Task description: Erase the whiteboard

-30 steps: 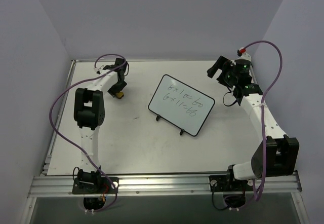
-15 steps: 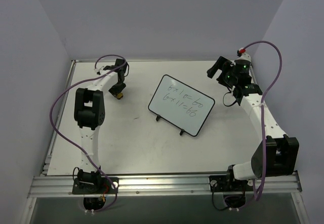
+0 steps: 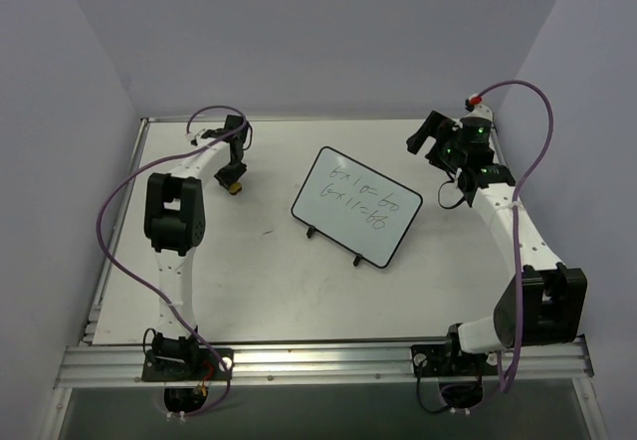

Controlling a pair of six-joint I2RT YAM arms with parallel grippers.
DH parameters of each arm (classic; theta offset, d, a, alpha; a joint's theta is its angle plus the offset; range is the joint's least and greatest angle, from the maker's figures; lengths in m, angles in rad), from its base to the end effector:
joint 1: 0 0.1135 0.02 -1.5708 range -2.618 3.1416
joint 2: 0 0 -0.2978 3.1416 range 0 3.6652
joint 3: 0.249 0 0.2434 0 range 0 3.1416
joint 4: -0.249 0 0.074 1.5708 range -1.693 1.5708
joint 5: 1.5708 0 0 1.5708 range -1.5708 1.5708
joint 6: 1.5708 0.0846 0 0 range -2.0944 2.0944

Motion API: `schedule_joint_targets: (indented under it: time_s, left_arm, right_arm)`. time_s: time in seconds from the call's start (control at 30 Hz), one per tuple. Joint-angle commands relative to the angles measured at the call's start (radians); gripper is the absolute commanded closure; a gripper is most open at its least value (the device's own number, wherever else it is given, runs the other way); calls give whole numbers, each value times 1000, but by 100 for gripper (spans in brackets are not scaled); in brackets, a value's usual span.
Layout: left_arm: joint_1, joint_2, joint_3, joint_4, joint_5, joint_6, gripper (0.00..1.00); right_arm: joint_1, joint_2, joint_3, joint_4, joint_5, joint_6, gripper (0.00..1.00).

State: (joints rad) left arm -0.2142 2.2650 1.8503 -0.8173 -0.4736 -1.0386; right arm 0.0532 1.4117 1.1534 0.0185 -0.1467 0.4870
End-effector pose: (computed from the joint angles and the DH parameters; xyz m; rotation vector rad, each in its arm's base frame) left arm 0.4970 -0.0686 0.1614 -1.1331 2.3252 0.2461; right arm 0.3682 0.0320 0.3678 0.2916 1.8150 0.5143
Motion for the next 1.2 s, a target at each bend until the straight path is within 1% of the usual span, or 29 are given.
schedule_joint_targets:
  time_s: [0.0,0.27,0.4,0.5,0.53,0.6,0.63,0.67,0.7,0.73,0.77,0.8,0.83,0.87,0.9,0.93,0.97,1.03,1.1,1.17]
  left_arm:
    - [7,-73,-35,73,35,41,98]
    - [-2,-220,-183,196,49,91,98]
    - [-51,-329,-270,276,24,127,98]
    - [-86,-425,-341,360,33,184,98]
    - [-94,-452,-368,432,52,199,98]
    - [-119,-536,-462,516,79,251,98]
    - [-155,-559,-491,593,90,268,98]
    - [-178,-597,-535,631,102,314,98]
    - [-204,-611,-548,658,104,334,98]
    - [-264,-634,-559,694,78,353,98]
    - [-298,-645,-574,730,69,405,98]
    - [-330,-659,-620,768,63,432,98]
    - [-364,-671,-646,878,58,461,98]
    - [-423,-692,-672,926,56,513,98]
    - [-447,-700,-716,969,67,538,98]
    - [-465,-702,-733,1051,85,558,98]
    - [-496,-699,-749,1093,130,601,98]
    - [-514,-687,-772,1171,186,633,98]
    - [-537,-654,-769,1196,252,667,98]
    - [-556,-631,-758,1211,269,698,98]
  right_arm:
    - [0,12,5,5,-5,-21,0]
    - [-3,42,35,-15,-33,-30,0]
    - [-4,66,74,-54,-86,-53,0]
    - [-9,59,83,-71,-85,-60,0]
    - [-16,53,85,-72,-85,-61,0]
    - [-30,50,88,-72,-114,-54,0]
    - [-39,47,89,-71,-132,-50,0]
    - [-49,44,89,-69,-167,-45,0]
    - [-47,40,88,-66,-178,-39,0]
    - [-47,30,82,-65,-186,-39,0]
    - [-80,24,77,-63,-195,-39,0]
    - [-87,15,69,-61,-212,-39,0]
    - [-93,0,52,-60,-229,-39,0]
    - [-101,-9,45,-54,-249,-39,0]
    - [-117,-20,34,-43,-286,-39,0]
    - [-124,-43,22,-37,-298,-38,0]
    - [-127,-55,-7,-31,-310,-30,0]
    - [-135,-89,-38,24,-347,-22,0]
    - [-136,-105,-89,78,-375,-10,0]
    - [-145,-106,-115,96,-407,-17,0]
